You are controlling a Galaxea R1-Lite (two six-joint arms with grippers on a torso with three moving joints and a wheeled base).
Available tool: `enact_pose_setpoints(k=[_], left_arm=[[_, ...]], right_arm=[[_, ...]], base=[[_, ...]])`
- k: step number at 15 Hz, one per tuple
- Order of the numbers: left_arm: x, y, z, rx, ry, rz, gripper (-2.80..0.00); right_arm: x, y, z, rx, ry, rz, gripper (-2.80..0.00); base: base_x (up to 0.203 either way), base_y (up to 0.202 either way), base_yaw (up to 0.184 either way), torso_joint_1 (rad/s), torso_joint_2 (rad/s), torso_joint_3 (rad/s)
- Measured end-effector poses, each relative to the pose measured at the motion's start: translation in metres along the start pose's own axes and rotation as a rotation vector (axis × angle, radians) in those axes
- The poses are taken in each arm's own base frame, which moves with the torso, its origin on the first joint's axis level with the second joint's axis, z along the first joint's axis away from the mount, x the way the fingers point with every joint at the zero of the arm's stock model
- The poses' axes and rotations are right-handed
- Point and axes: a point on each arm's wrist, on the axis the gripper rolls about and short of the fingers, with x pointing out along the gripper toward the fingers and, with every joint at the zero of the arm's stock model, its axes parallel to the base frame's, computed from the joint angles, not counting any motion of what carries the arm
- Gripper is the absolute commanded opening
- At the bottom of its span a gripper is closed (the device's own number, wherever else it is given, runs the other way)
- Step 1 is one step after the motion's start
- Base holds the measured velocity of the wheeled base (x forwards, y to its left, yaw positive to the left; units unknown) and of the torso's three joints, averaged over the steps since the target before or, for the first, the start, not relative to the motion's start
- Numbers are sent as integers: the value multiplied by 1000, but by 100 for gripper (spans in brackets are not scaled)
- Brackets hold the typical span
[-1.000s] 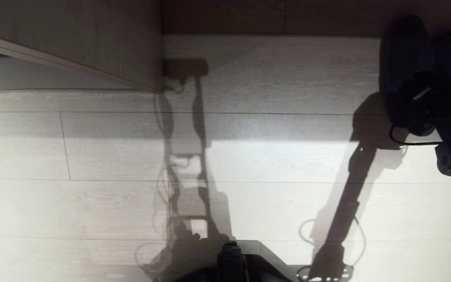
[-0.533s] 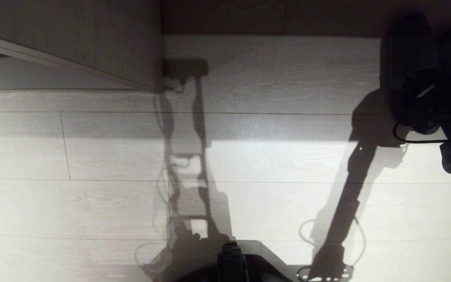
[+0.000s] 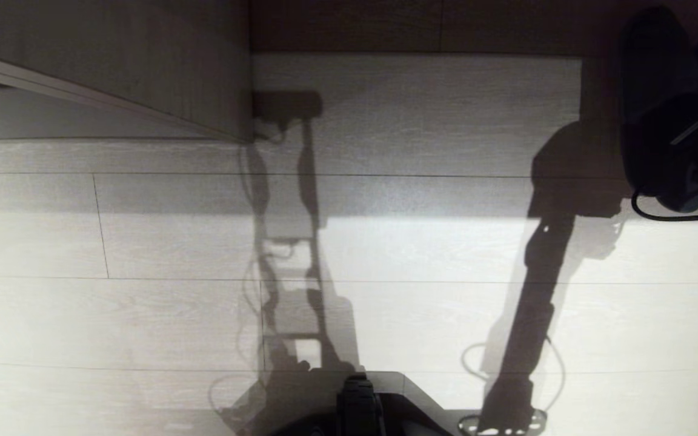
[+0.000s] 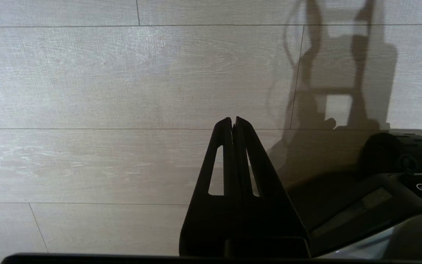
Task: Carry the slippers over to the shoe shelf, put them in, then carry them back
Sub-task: Pick up the slippers on the floor
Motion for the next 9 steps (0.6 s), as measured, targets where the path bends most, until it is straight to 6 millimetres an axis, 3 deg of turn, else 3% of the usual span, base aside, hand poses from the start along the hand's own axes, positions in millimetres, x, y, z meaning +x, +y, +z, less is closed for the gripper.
enact_pose_setpoints(k=[9], left_arm=[[0,0,0,0,0,0,-280]], right_arm=[[-109,64,44,-35,196,81,-280]], base=[[0,0,0,0,0,0]])
